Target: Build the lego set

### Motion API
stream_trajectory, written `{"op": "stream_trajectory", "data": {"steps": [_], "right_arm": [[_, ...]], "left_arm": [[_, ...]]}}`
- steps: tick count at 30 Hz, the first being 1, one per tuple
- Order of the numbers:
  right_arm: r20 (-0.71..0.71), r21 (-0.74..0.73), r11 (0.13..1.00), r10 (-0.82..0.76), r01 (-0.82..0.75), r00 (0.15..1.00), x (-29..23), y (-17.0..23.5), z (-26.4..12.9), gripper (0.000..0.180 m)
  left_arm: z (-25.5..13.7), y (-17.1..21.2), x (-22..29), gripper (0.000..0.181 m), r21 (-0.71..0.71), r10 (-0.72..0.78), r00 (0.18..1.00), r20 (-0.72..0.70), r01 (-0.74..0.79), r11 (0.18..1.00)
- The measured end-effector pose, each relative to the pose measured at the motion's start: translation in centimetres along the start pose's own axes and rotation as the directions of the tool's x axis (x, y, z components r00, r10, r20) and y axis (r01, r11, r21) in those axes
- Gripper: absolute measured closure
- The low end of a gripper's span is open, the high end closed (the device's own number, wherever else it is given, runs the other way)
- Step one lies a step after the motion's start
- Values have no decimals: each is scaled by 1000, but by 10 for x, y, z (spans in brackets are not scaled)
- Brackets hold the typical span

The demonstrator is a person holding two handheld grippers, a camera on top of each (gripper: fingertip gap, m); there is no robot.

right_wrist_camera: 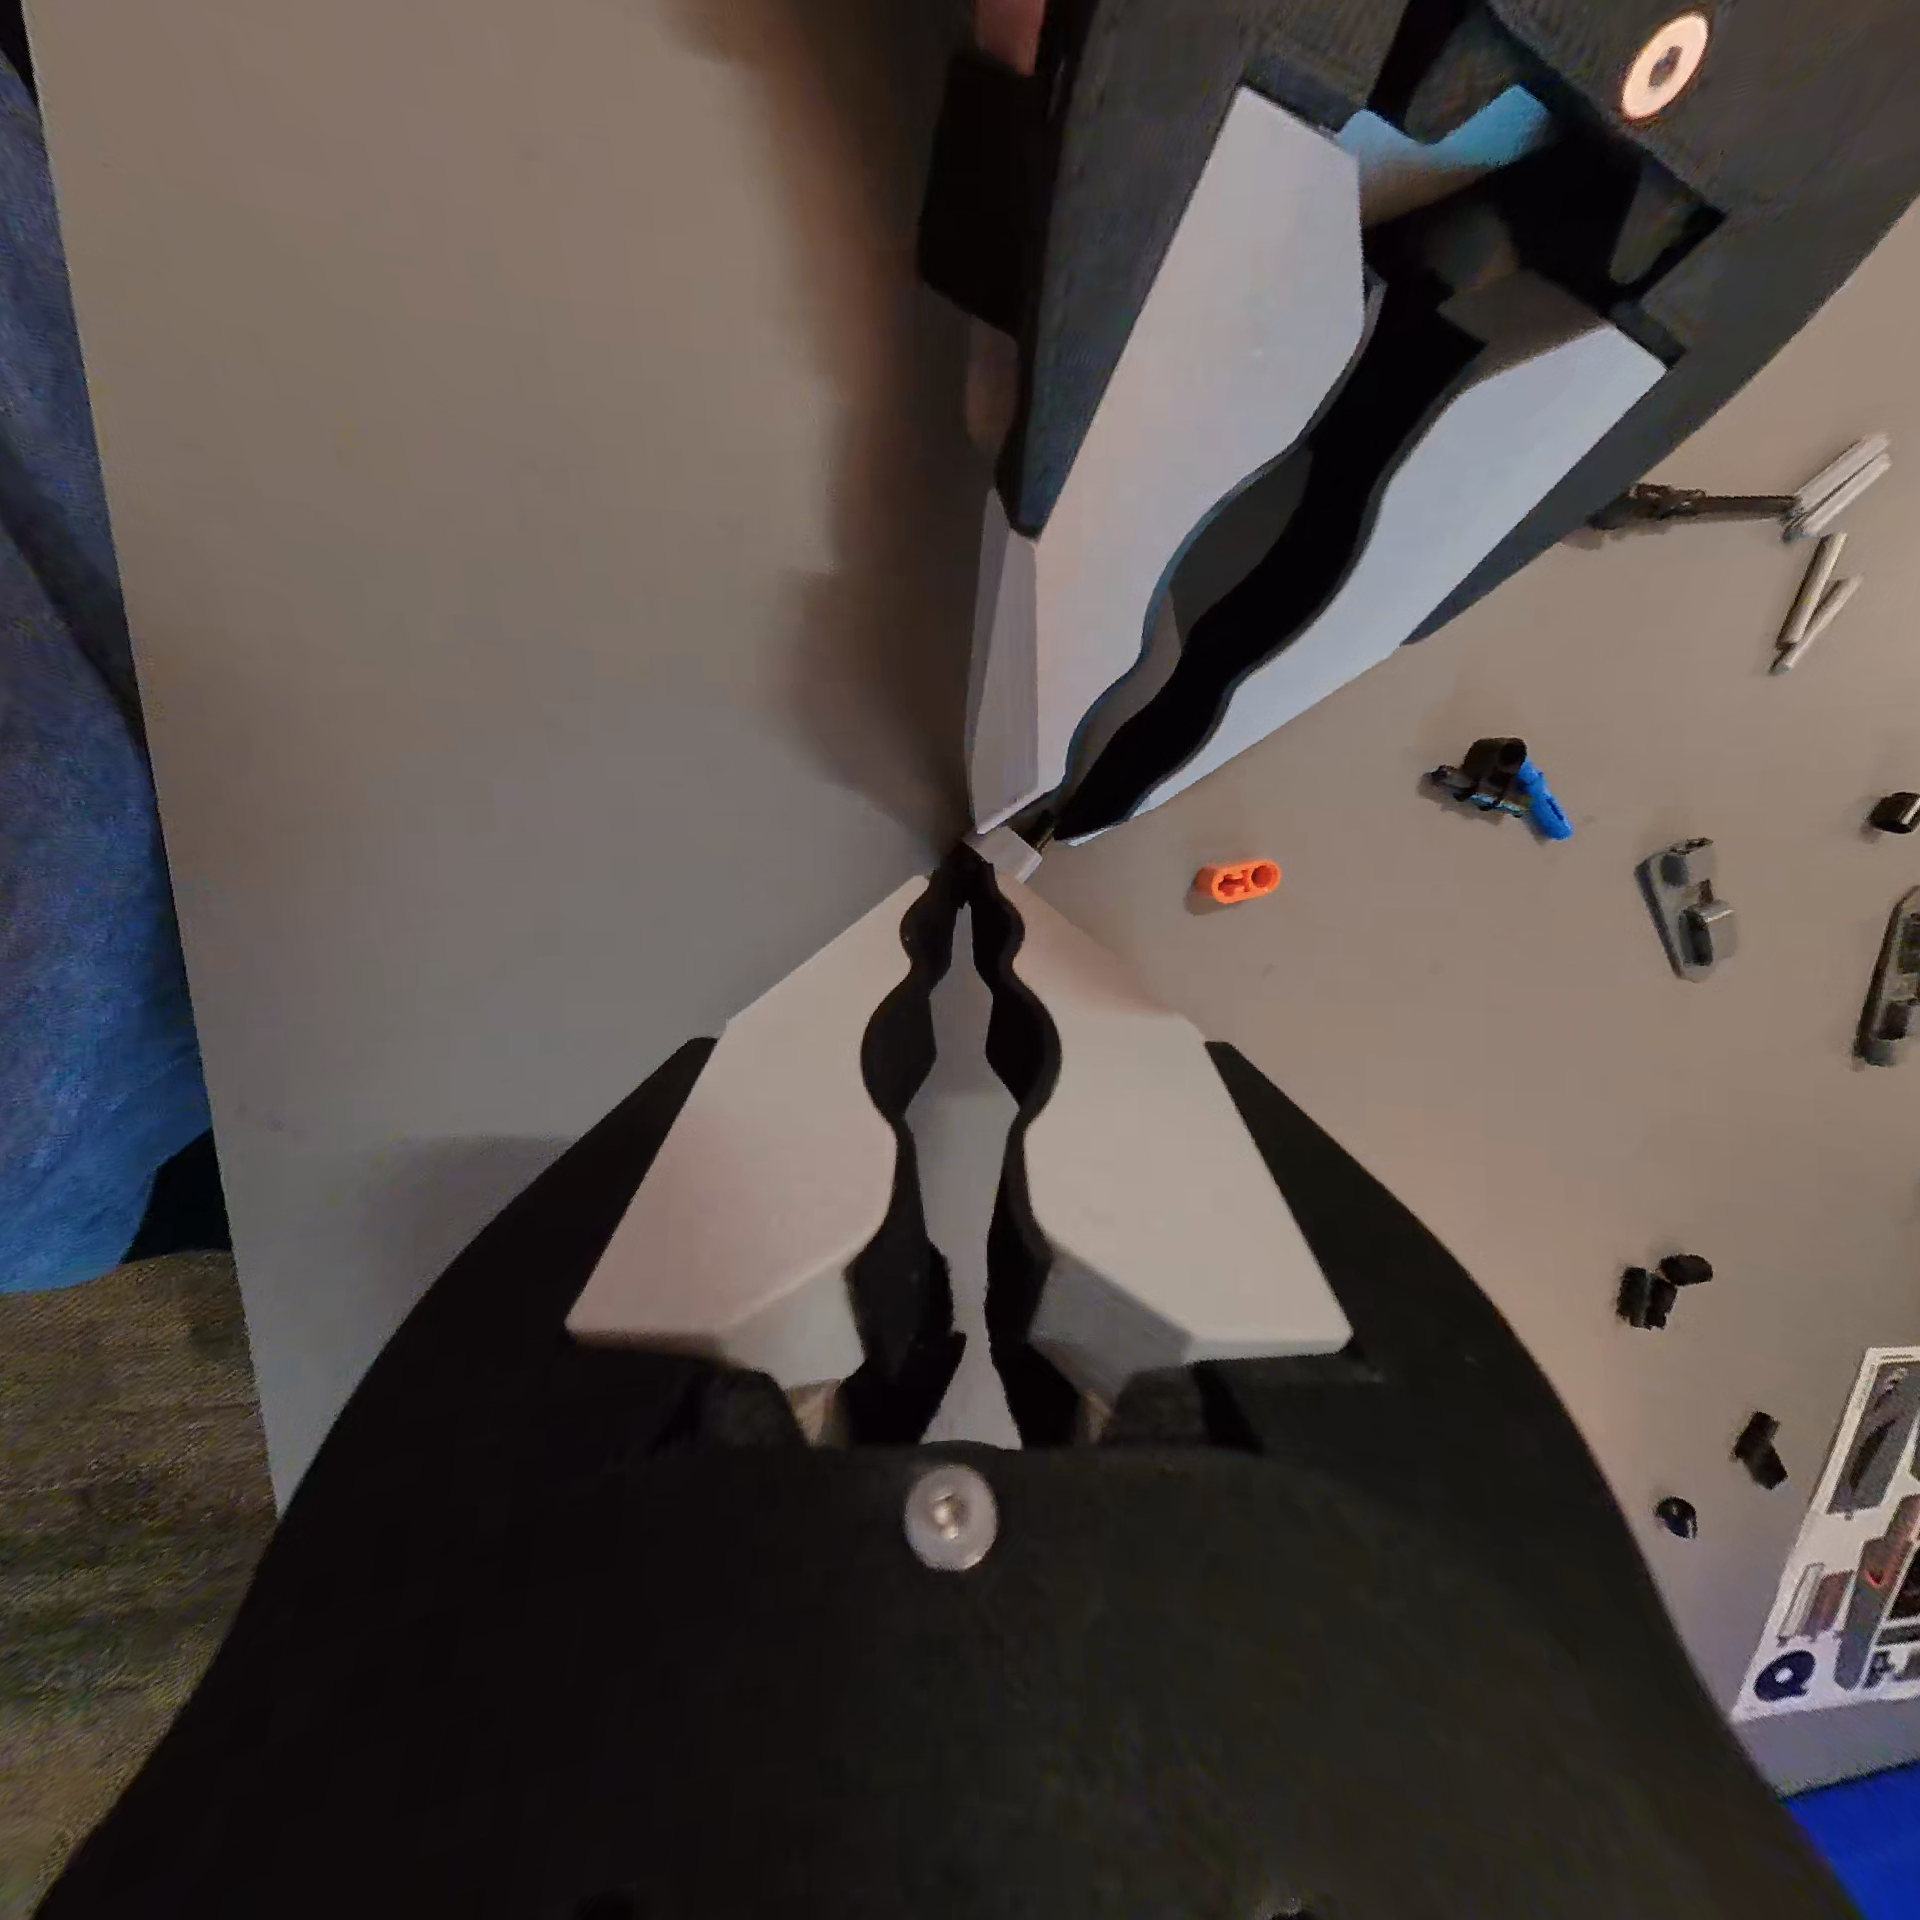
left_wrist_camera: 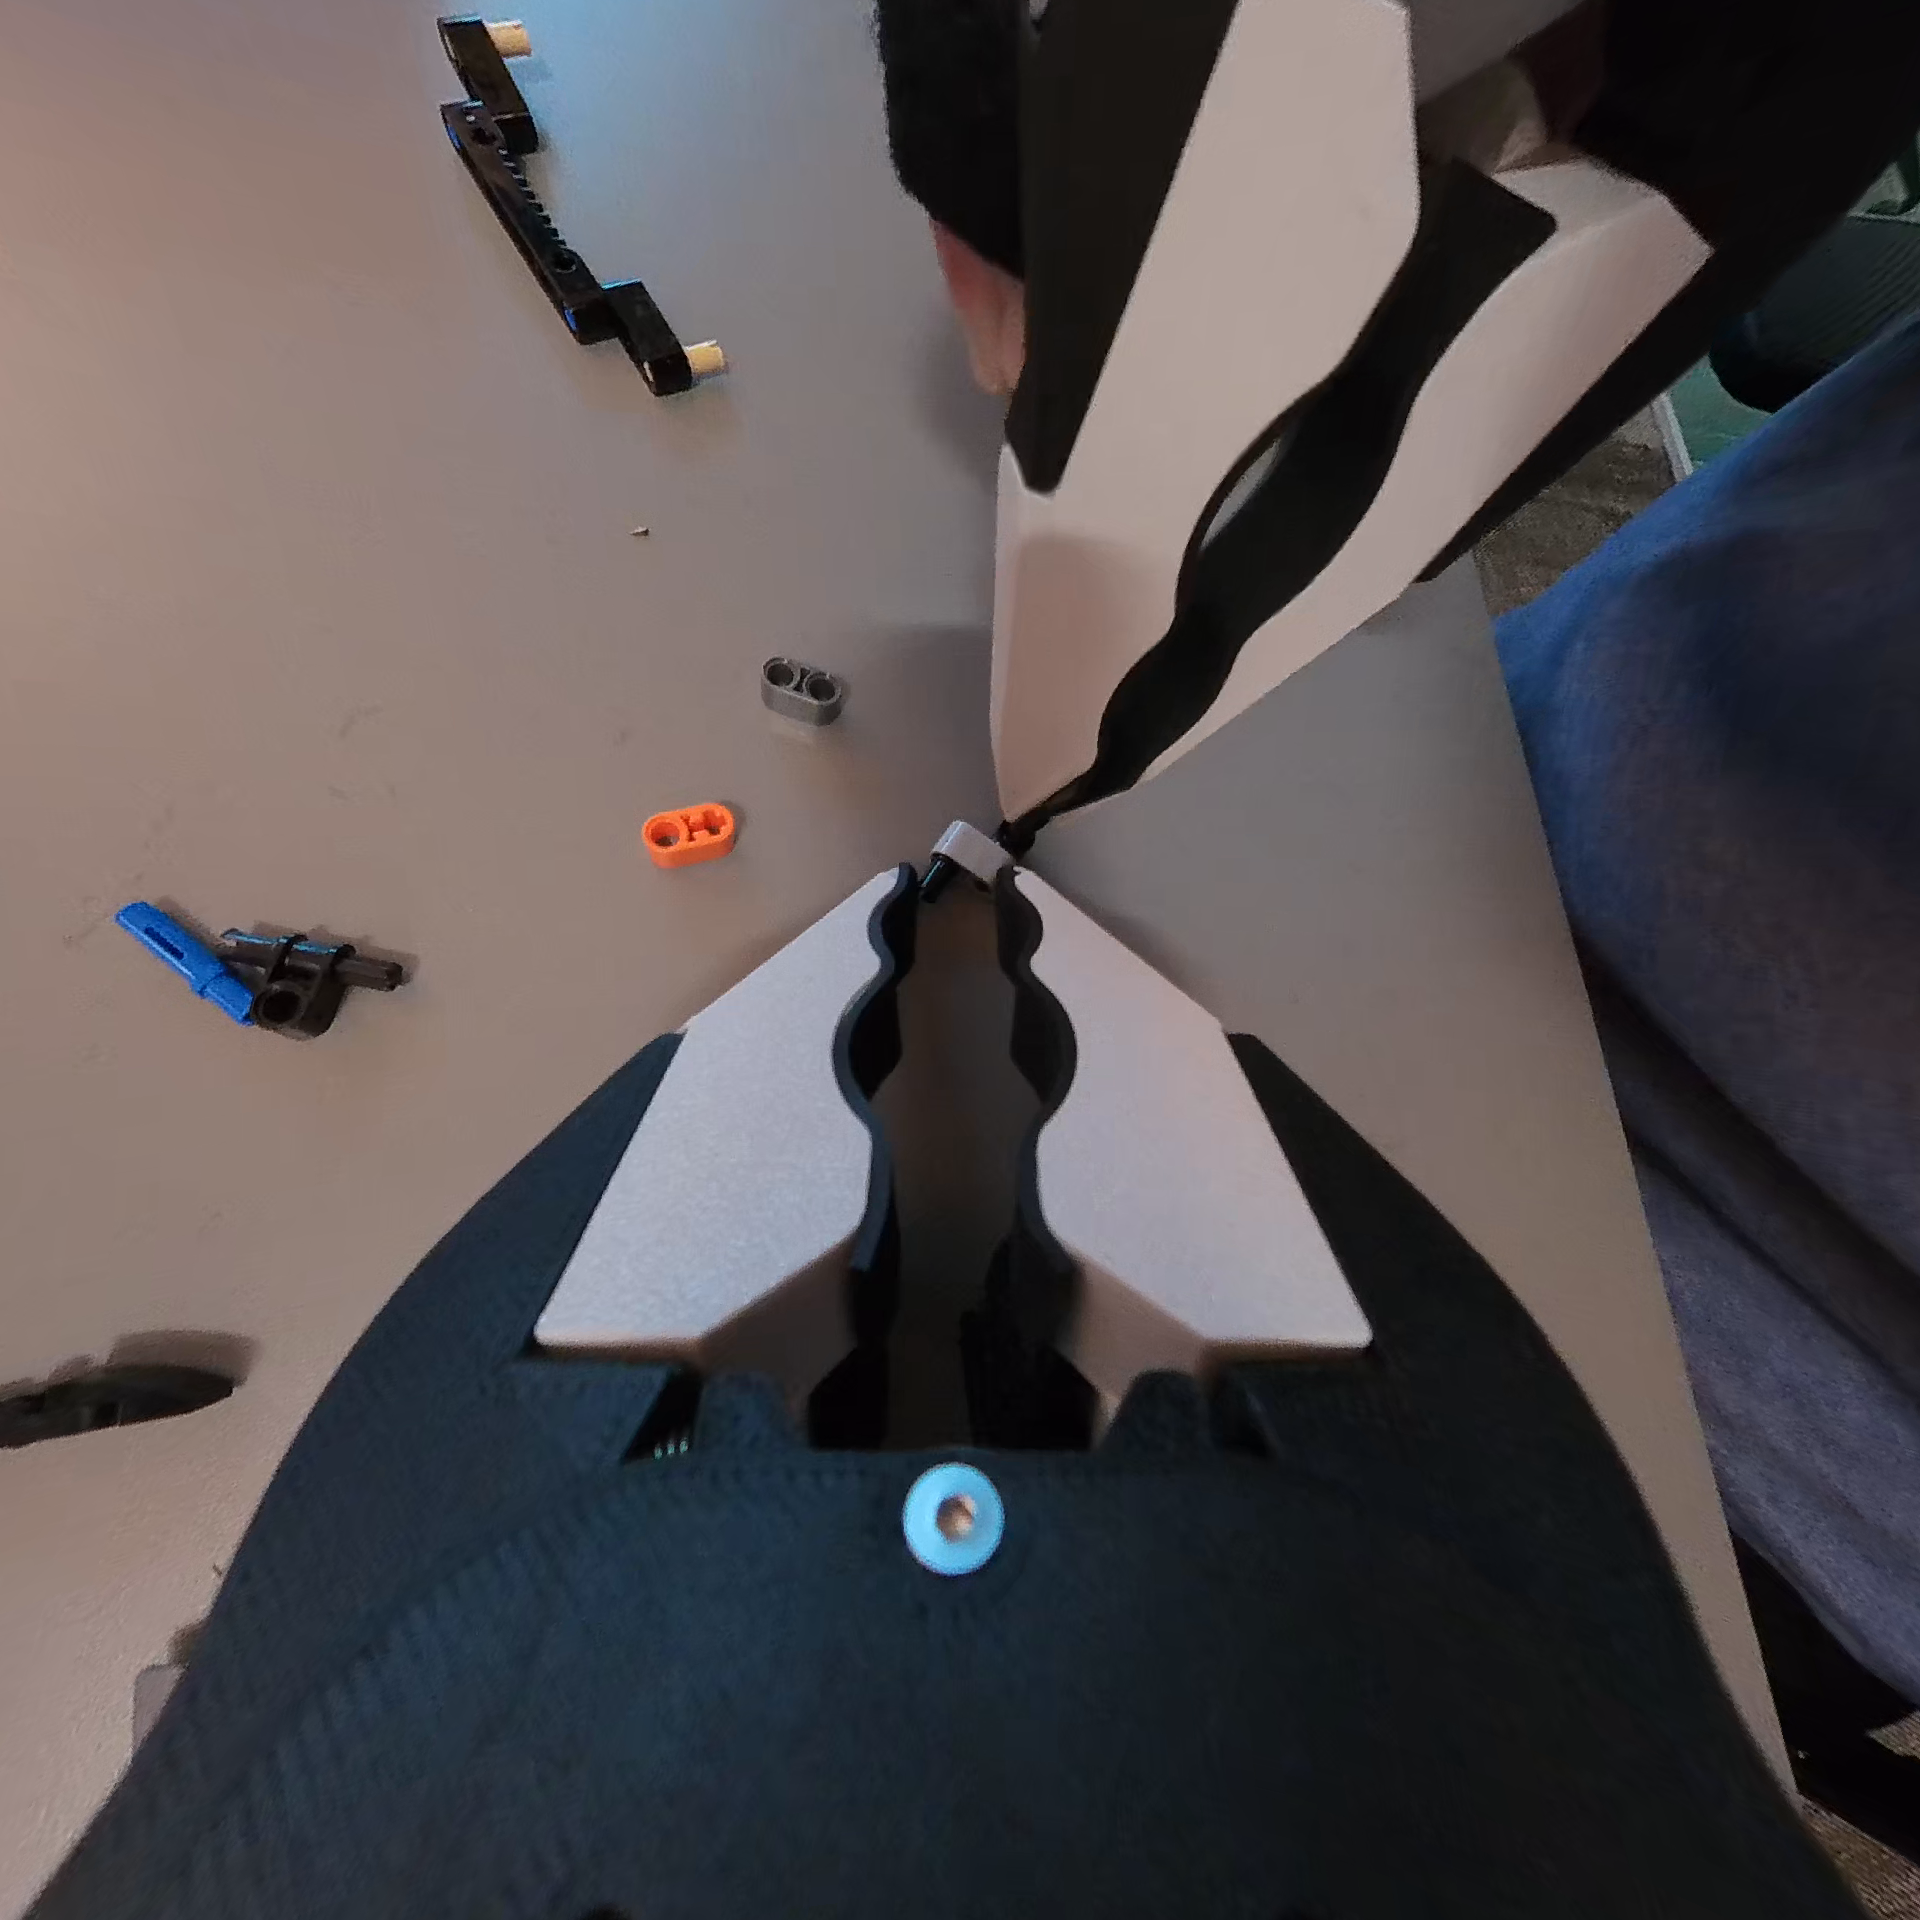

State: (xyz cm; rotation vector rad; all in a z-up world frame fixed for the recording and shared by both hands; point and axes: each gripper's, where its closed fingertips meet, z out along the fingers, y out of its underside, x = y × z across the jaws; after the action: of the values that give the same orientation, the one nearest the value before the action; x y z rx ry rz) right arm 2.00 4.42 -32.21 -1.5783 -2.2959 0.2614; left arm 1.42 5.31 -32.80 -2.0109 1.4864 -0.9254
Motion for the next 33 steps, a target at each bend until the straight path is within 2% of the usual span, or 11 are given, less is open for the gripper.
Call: {"op": "stream_trajectory", "data": {"steps": [13, 33], "right_arm": [[106, -142, 984, -90, 104, 990, 0, -1, 0, 178], [273, -101, 982, -125, 158, 954, 0, -2, 0, 178]], "left_arm": [[0, 0, 0, 168, 0, -4, 1000, -6, 4, 1000], [0, 0, 0, 168, -6, 11, 1000, -28, -12, 1000]]}}
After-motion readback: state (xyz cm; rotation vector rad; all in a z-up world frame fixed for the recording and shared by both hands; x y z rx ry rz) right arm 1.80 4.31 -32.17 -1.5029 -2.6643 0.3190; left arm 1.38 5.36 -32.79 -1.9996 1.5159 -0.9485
